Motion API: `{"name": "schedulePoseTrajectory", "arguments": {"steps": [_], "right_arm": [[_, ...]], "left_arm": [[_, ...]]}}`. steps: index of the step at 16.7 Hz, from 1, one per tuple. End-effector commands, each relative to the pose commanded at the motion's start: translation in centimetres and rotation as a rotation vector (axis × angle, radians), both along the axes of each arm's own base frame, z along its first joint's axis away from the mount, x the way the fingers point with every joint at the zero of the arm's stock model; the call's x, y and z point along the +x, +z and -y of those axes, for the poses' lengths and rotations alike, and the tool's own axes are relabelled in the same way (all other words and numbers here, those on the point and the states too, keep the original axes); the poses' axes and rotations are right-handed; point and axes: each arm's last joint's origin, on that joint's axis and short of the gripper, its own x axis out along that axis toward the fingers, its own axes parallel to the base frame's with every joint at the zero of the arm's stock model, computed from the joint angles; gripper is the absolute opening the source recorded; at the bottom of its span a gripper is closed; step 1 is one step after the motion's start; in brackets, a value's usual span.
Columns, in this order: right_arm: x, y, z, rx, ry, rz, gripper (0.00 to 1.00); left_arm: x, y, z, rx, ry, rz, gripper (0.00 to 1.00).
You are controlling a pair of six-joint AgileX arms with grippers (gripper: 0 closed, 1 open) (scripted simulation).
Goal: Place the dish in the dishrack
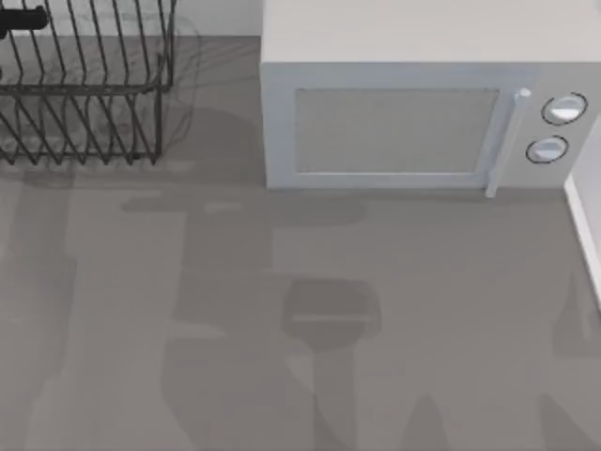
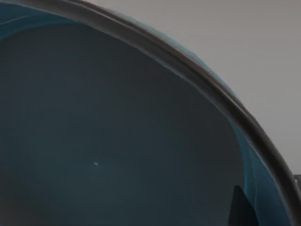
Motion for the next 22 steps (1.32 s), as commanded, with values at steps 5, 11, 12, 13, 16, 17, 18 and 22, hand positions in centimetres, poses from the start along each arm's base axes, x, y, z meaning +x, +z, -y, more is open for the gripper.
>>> {"name": "schedulePoseTrajectory", "arguments": {"steps": [5, 11, 12, 13, 16, 17, 18, 22], "right_arm": [[0.00, 0.00, 0.00, 0.000, 0.000, 0.000, 1.00], [0.00, 0.00, 0.00, 0.000, 0.000, 0.000, 1.00], [0.00, 0.00, 0.00, 0.000, 0.000, 0.000, 1.00], [0.00, 0.00, 0.00, 0.000, 0.000, 0.000, 1.00], [0.00, 0.00, 0.00, 0.000, 0.000, 0.000, 1.00], [0.00, 0.00, 0.00, 0.000, 0.000, 0.000, 1.00], [0.00, 0.00, 0.00, 0.000, 0.000, 0.000, 1.00], [0.00, 0.00, 0.00, 0.000, 0.000, 0.000, 1.00]], "left_arm": [[0.00, 0.00, 0.00, 0.000, 0.000, 0.000, 0.08], [0.00, 0.00, 0.00, 0.000, 0.000, 0.000, 0.53], [0.00, 0.00, 0.00, 0.000, 0.000, 0.000, 0.60], [0.00, 0.00, 0.00, 0.000, 0.000, 0.000, 0.68], [0.00, 0.00, 0.00, 0.000, 0.000, 0.000, 0.90], [0.00, 0.00, 0.00, 0.000, 0.000, 0.000, 0.98], [0.00, 0.00, 0.00, 0.000, 0.000, 0.000, 1.00], [0.00, 0.00, 0.00, 0.000, 0.000, 0.000, 1.00]]}}
